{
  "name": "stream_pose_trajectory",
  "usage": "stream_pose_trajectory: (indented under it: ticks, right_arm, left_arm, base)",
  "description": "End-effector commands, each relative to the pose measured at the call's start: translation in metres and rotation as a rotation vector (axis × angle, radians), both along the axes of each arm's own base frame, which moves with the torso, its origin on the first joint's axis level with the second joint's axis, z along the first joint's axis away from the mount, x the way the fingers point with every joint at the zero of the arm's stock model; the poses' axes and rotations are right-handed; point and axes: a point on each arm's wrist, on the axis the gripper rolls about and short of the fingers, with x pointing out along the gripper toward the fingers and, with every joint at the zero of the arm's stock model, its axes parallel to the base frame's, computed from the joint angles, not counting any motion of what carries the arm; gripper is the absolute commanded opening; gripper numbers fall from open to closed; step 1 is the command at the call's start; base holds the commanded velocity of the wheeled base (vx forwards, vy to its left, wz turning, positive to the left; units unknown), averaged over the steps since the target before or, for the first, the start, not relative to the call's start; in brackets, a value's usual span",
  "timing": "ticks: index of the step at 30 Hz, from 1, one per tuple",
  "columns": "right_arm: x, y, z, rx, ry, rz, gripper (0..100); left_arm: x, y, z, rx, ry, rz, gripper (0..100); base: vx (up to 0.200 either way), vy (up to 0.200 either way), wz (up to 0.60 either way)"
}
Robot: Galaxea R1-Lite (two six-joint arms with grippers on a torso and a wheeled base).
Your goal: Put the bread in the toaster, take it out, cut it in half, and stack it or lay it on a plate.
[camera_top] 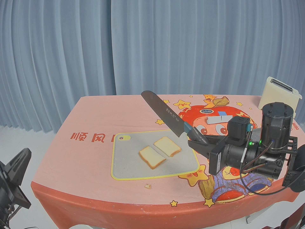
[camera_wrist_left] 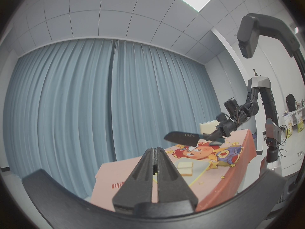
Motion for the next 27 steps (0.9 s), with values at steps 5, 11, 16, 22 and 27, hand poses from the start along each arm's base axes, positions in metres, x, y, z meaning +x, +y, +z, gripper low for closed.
stream_pose_trajectory:
  ticks: [5, 11, 16, 22, 27]
  right_arm:
    - [-0.015, -0.008, -0.01, 0.037, -0.012, 0.021, 0]
    - [-0.027, -0.011, -0.003, 0.082, -0.058, 0.044, 0]
    - [-0.033, -0.01, 0.005, 0.107, -0.081, 0.061, 0]
    - [-0.035, -0.009, 0.007, 0.116, -0.087, 0.069, 0]
    - [-0.035, -0.009, 0.006, 0.112, -0.084, 0.072, 0]
  left_arm:
    - [-0.06, 0.013, -0.021, -0.012, -0.039, 0.012, 0]
    - [-0.075, 0.019, -0.046, 0.002, 0.094, 0.143, 0]
    - [-0.067, 0.021, -0.078, 0.018, 0.253, 0.321, 0]
    - [-0.067, 0.023, -0.086, -0.118, 0.372, 0.387, 0]
    - [-0.067, 0.023, -0.086, -0.158, 0.383, 0.395, 0]
  base:
    - [0.0, 0.0, 0.0]
    - [0.0, 0.0, 0.0]
    - [0.0, 0.0, 0.0]
    - [0.0, 0.0, 0.0]
    - [0.0, 0.0, 0.0]
